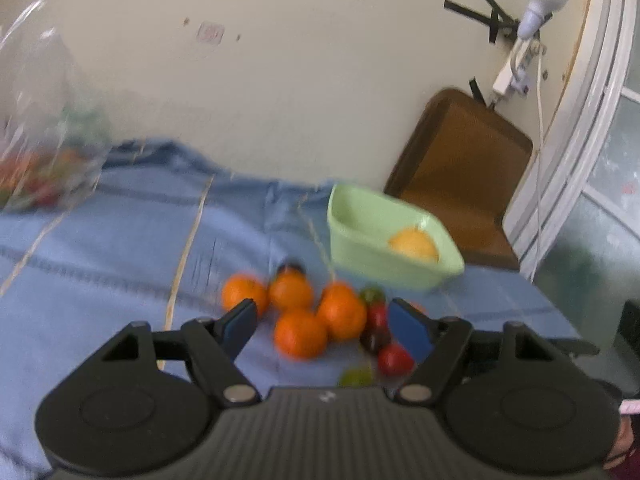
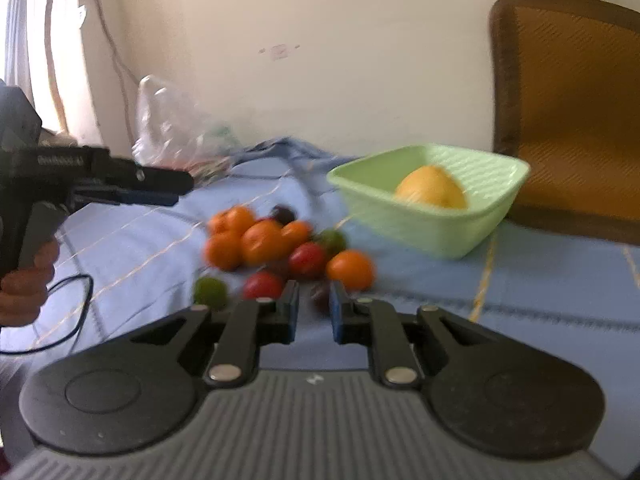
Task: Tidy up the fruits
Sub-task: 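Grasp the green tomato with the left tool while the right tool grasps a red tomato, then lower both tomatoes into the green basket and open both tools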
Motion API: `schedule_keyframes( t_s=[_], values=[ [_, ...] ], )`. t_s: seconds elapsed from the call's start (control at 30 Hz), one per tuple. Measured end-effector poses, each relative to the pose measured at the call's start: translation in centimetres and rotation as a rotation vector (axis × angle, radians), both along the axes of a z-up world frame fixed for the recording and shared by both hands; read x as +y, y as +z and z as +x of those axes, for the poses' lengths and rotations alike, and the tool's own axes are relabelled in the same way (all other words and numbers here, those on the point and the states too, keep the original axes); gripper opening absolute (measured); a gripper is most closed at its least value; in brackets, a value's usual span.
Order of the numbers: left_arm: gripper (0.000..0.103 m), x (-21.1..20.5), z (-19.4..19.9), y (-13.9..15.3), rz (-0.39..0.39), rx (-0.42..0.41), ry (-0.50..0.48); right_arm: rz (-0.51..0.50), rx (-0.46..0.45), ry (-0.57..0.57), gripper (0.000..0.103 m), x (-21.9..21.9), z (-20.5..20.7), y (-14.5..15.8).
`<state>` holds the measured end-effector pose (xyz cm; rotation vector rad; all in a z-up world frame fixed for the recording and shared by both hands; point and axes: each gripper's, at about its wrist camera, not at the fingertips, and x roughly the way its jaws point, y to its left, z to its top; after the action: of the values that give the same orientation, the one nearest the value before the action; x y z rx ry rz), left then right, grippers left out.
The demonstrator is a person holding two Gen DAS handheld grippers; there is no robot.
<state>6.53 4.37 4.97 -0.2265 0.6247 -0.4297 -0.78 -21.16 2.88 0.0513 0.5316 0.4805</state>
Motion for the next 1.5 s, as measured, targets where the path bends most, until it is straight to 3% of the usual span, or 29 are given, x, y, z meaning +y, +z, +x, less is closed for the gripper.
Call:
schedule_keyframes(
  t_s=[0.27, 0.33, 0.4, 0.5, 0.67, 0.77, 0.8, 0.93, 1.13, 1.3, 1.5],
  values=[
    [0.075, -1.7, -1.6, -2.7, 0.001, 0.068, -0.083, -0.126, -0.030, 0.034, 0.022, 3.8, -0.2, -0.5],
    [0.075, -1.8, -1.3, -3.2, 0.004, 0.079, -0.072, -0.153, -0.053, 0.037, 0.027, 4.4, -0.3, -0.3],
    [0.074, -2.0, -1.0, -3.4, 0.004, 0.093, -0.066, -0.172, -0.063, 0.036, 0.042, 4.9, 0.1, -0.5],
    [0.071, -2.5, -0.7, -3.7, 0.017, 0.096, -0.073, -0.190, -0.061, 0.048, 0.042, 5.6, 0.6, -1.0],
    [0.051, -3.3, -0.3, -4.0, 0.049, 0.090, -0.065, -0.204, -0.025, 0.048, 0.041, 6.0, 2.0, -1.5],
    [0.030, -3.3, -0.1, -4.1, 0.039, 0.090, -0.079, -0.212, 0.001, 0.049, 0.032, 6.1, 2.4, -1.9],
    [0.029, -3.3, -0.2, -4.2, 0.024, 0.096, -0.095, -0.209, -0.002, 0.047, 0.032, 6.0, 2.2, -1.8],
    [0.029, -4.5, -1.6, -4.1, 0.063, 0.071, -0.131, -0.181, 0.005, 0.047, 0.032, 5.3, 0.7, -1.8],
    [0.029, -6.9, -3.4, -4.1, 0.029, 0.088, -0.247, -0.171, 0.011, -0.005, 0.031, 3.2, -2.3, -1.9],
    [0.029, -8.6, -4.0, -4.2, 0.071, 0.051, -0.258, -0.176, -0.008, -0.053, 0.031, 1.6, -4.5, -2.1],
    [0.029, -8.8, -2.1, -3.4, 0.024, 0.080, -0.263, -0.160, -0.025, -0.084, 0.031, 0.9, -3.6, -2.0]
  ],
)
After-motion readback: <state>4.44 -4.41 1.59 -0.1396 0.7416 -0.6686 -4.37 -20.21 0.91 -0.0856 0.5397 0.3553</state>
